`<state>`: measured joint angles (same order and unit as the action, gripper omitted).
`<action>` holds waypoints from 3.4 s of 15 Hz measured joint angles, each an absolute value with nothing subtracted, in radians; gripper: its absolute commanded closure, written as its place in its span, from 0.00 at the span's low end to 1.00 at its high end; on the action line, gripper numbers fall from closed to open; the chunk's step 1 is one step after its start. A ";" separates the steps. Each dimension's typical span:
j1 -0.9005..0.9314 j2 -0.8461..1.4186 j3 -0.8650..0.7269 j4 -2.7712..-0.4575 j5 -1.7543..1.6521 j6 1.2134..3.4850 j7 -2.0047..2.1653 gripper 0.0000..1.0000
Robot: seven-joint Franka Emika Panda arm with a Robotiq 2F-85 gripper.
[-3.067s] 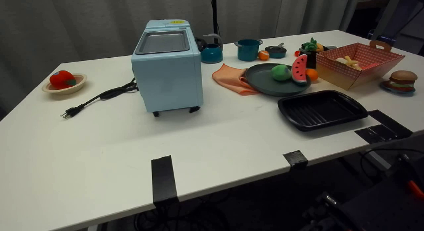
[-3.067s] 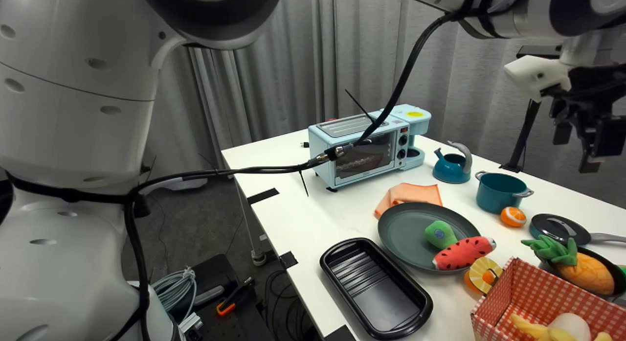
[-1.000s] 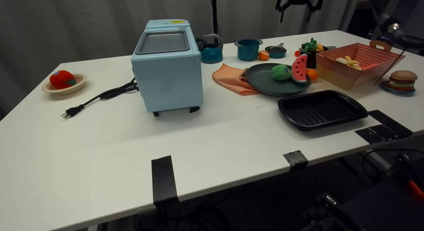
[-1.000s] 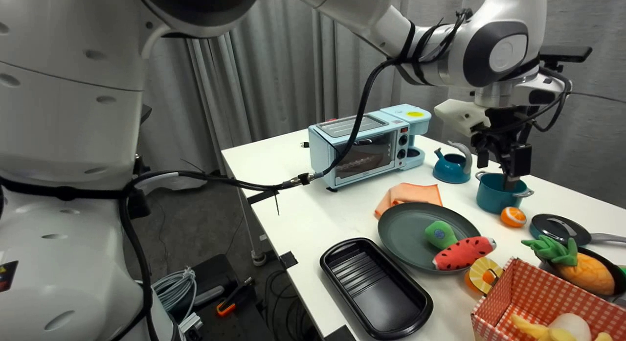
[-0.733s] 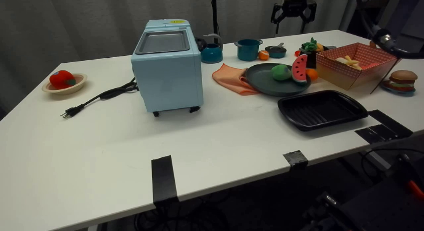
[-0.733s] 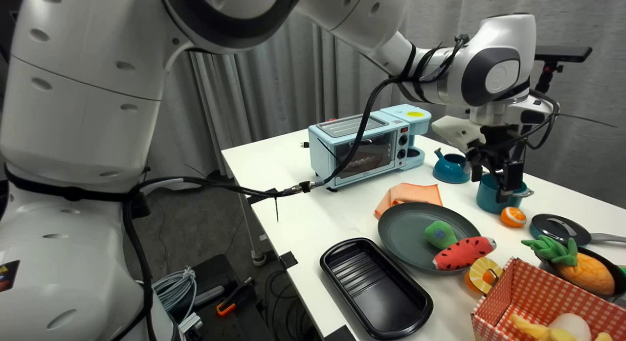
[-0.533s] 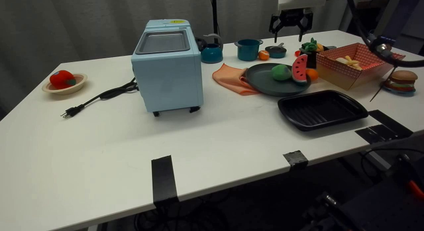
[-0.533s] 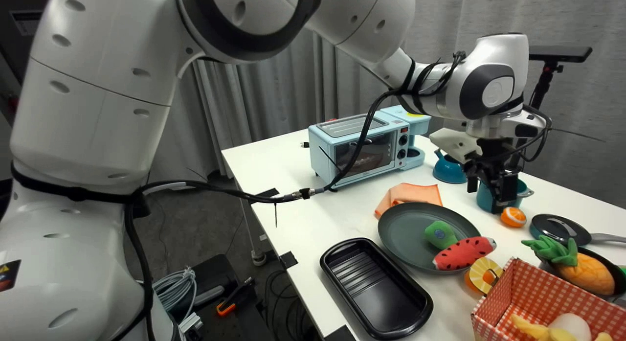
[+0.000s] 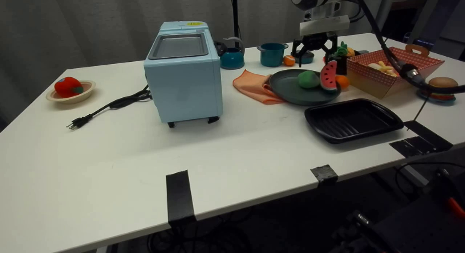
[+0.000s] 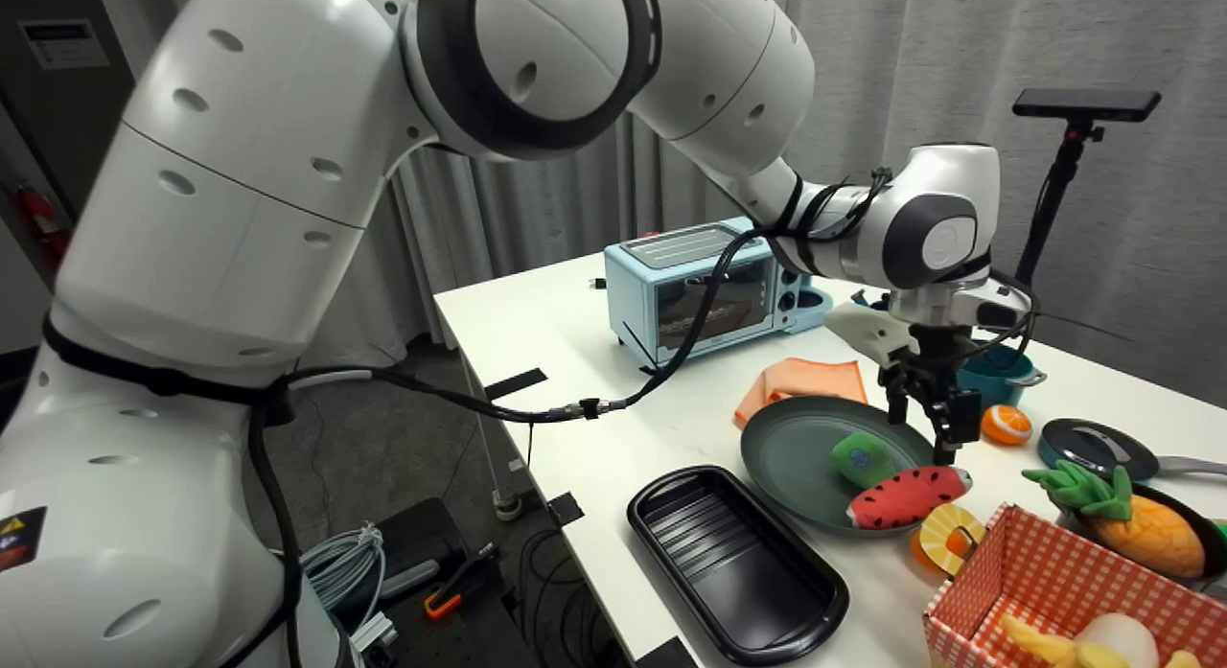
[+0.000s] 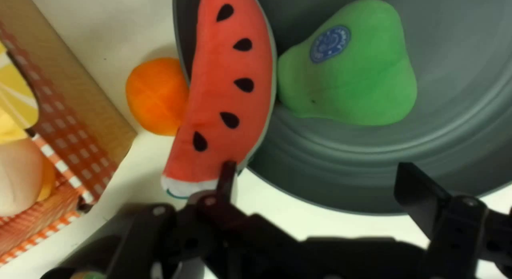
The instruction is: Put the pineapple plush toy in the black pot and the pear in the box
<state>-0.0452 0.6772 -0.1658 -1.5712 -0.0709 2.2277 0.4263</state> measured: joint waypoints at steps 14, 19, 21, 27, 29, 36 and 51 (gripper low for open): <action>0.020 0.667 -0.166 -1.684 -0.136 2.226 0.406 0.49; 0.020 0.661 -0.170 -1.687 -0.140 2.227 0.395 0.85; 0.020 0.647 -0.172 -1.689 -0.141 2.234 0.392 0.97; 0.018 0.546 -0.176 -1.722 -0.141 2.267 0.379 0.95; 0.012 0.501 -0.178 -1.737 -0.141 2.267 0.372 0.95; -0.044 0.377 -0.212 -1.767 -0.141 2.268 0.361 0.95; -0.215 0.451 -0.276 -1.761 -0.121 2.265 0.361 0.89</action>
